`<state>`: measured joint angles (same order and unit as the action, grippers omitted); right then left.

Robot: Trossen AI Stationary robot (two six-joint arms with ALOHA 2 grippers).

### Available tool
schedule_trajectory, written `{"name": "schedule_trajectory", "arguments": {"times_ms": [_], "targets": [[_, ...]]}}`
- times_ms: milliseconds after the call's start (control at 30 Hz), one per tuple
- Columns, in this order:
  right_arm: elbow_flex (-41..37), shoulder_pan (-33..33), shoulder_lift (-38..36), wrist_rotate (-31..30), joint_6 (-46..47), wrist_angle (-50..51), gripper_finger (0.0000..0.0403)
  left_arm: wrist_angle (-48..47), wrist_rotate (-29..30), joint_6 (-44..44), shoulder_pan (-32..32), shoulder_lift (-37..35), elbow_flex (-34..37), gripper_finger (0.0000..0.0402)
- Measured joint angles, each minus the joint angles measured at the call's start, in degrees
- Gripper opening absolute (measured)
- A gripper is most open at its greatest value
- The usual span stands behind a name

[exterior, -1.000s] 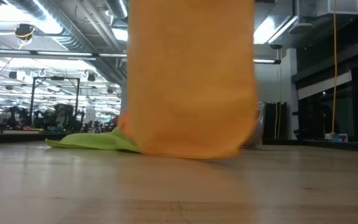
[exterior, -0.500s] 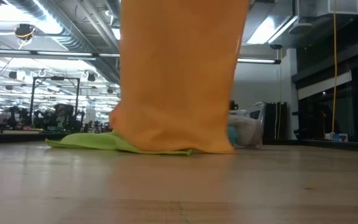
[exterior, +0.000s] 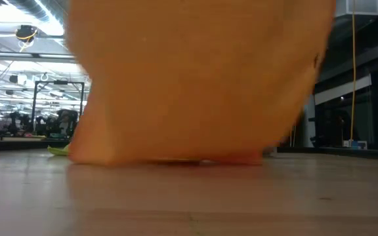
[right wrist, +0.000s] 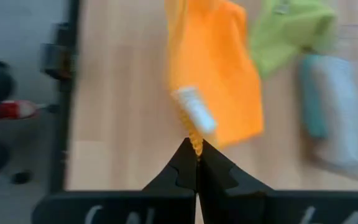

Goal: Fold microfiber towels
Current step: Fold the yellow towel

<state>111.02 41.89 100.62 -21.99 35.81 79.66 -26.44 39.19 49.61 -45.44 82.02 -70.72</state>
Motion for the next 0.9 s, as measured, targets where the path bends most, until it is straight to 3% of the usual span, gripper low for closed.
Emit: {"name": "schedule_trajectory", "arguments": {"times_ms": [200, 367, 500, 733, 900], "targets": [[0.0, 3.7, 6.8, 5.9, 0.2, -6.9, 0.0000, 14.6, -2.0, 1.3, -3.8, 11.5, 0.0, 0.0000], [0.0, 5.3, 13.4, 6.8, 3.5, -6.9, 0.0000, 22.7, -3.6, 1.6, -5.9, 17.2, 0.0, 0.0000], [0.0, 5.4, 16.5, 8.9, 4.6, -7.2, 0.0000, 23.2, -5.3, 5.7, -7.0, 18.9, 0.0, 0.0000], [0.0, 5.6, 19.3, 18.5, 3.7, -12.1, 0.0000, 23.2, -14.2, 8.9, -8.0, 19.9, 0.0, 0.0000], [0.0, 5.7, 20.0, 20.0, 2.5, -13.6, 0.0000, 22.6, -19.3, 11.8, -8.0, 22.6, 0.0, 0.0000]]}}
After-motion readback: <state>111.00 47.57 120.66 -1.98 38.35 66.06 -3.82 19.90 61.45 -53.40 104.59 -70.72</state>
